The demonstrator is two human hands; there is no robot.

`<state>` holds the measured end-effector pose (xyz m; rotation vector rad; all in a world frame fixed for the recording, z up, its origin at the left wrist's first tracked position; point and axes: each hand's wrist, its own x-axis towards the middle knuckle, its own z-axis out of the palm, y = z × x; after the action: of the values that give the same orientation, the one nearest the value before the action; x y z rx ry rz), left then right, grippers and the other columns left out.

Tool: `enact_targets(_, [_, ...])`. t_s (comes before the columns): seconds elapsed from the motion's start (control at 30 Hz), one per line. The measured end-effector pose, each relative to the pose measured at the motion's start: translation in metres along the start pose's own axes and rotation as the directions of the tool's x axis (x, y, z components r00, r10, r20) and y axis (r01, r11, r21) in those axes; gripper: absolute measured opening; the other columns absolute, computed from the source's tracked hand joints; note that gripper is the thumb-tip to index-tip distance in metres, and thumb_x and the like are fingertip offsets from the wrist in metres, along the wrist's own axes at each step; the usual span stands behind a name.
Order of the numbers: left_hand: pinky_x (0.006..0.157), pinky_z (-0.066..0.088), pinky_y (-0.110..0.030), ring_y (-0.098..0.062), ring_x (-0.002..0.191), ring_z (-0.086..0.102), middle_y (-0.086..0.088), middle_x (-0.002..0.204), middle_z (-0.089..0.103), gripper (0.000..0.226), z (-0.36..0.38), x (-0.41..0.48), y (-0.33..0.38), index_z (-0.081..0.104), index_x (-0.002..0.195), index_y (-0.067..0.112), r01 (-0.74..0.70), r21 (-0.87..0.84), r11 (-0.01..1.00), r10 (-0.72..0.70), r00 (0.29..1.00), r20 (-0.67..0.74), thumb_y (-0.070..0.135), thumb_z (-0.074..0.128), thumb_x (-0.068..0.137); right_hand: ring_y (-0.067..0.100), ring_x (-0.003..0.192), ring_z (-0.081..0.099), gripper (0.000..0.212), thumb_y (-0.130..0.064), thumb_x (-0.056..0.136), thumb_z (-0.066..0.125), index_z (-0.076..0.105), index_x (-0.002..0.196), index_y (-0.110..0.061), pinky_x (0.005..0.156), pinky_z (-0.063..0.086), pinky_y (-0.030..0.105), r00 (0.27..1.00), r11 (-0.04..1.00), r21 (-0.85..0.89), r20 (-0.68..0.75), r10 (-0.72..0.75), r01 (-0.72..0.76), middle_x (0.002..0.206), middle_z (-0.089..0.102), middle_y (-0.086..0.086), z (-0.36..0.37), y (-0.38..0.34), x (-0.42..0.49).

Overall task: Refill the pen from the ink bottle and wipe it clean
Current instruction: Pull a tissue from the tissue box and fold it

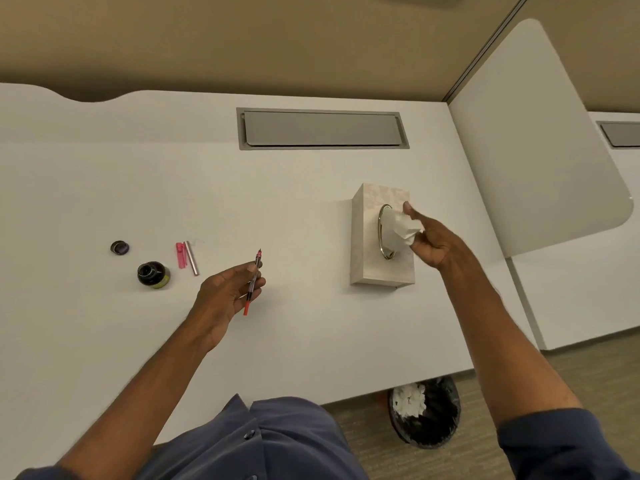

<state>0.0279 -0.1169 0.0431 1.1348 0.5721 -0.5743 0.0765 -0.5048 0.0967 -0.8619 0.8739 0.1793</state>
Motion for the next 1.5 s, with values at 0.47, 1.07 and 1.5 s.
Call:
enact_targets(0.47, [0.076,0.063,-0.028,-0.02,0.087,0.077,-0.007,0.092,0.077,0.015,0.004,0.0,0.001,0.076,0.102,0.005,-0.002,-0.009,1.0,0.002,1.0,0.005,0.015,0.072,0.092,0.022,0.11,0.07,0.023,-0.014,0.102,0.059,0.067,0.123,-0.009,0.099,0.059,0.033,0.851,0.895,0.203,0.284,-0.441,0.396,0.129,0.07,0.013,0.044,-0.08,-0.071])
enact_targets(1.07, [0.092,0.058,-0.033,-0.022,0.104,0.074,-0.003,0.101,0.077,0.023,0.021,-0.035,0.027,0.079,0.109,0.018,-0.138,0.064,0.988,0.125,0.977,0.172,0.032,0.073,0.092,0.02,0.103,0.073,0.032,-0.013,0.095,0.064,0.072,0.125,-0.005,0.091,0.061,0.032,0.913,0.971,0.192,0.403,0.053,-0.141,0.122,0.073,0.01,0.058,0.152,-0.068])
enact_targets(1.5, [0.093,0.059,-0.033,-0.024,0.103,0.074,-0.003,0.1,0.077,0.018,0.005,-0.045,0.035,0.081,0.104,0.021,-0.177,0.112,0.978,0.162,0.978,0.132,0.031,0.073,0.092,0.007,0.102,0.073,0.023,-0.014,0.094,0.074,0.077,0.117,-0.017,0.093,0.051,0.025,0.932,0.763,-0.544,0.282,-0.227,0.35,0.11,0.081,-0.002,0.068,0.155,-0.057])
